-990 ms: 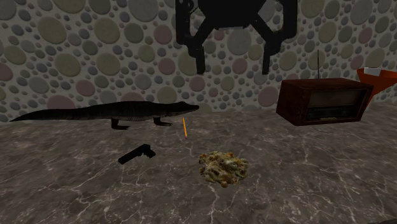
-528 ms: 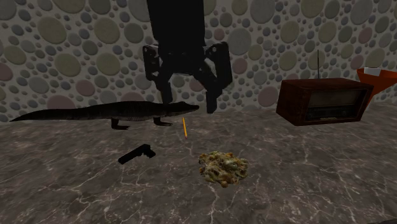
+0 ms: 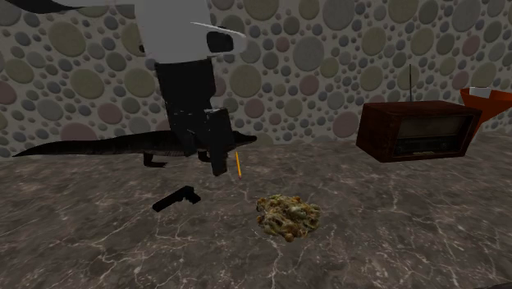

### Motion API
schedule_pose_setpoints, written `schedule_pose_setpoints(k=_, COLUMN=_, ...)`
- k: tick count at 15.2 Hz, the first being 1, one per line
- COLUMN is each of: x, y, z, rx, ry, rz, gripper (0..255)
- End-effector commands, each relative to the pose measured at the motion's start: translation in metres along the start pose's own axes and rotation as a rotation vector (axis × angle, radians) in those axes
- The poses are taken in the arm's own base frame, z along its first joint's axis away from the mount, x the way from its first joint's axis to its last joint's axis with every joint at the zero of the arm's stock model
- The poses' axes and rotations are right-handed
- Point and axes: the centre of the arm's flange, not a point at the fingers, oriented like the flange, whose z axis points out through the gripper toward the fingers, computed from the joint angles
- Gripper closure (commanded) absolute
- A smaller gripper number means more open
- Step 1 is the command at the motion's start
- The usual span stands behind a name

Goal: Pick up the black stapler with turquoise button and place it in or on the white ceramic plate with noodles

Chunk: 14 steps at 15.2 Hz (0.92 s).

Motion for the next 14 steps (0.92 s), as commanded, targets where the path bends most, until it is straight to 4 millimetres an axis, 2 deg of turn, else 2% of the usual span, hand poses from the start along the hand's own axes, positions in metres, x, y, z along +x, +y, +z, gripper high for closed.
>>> schedule_pose_setpoints(k=1, x=-0.006, y=-0.021, z=0.016, rx=0.001, ry=-0.008, rz=0.073, gripper=0)
schedule_pose_setpoints(k=6, x=-0.006, y=-0.074, z=0.055, rx=-0.001, ry=-0.024, rz=0.239, gripper=0)
schedule_pose_setpoints(k=12, x=0.004, y=-0.136, z=0.102, rx=-0.004, ry=-0.043, rz=0.437, gripper=0)
schedule_pose_setpoints(k=14, x=0.003, y=-0.136, z=0.112, rx=-0.004, ry=-0.043, rz=0.437, gripper=0)
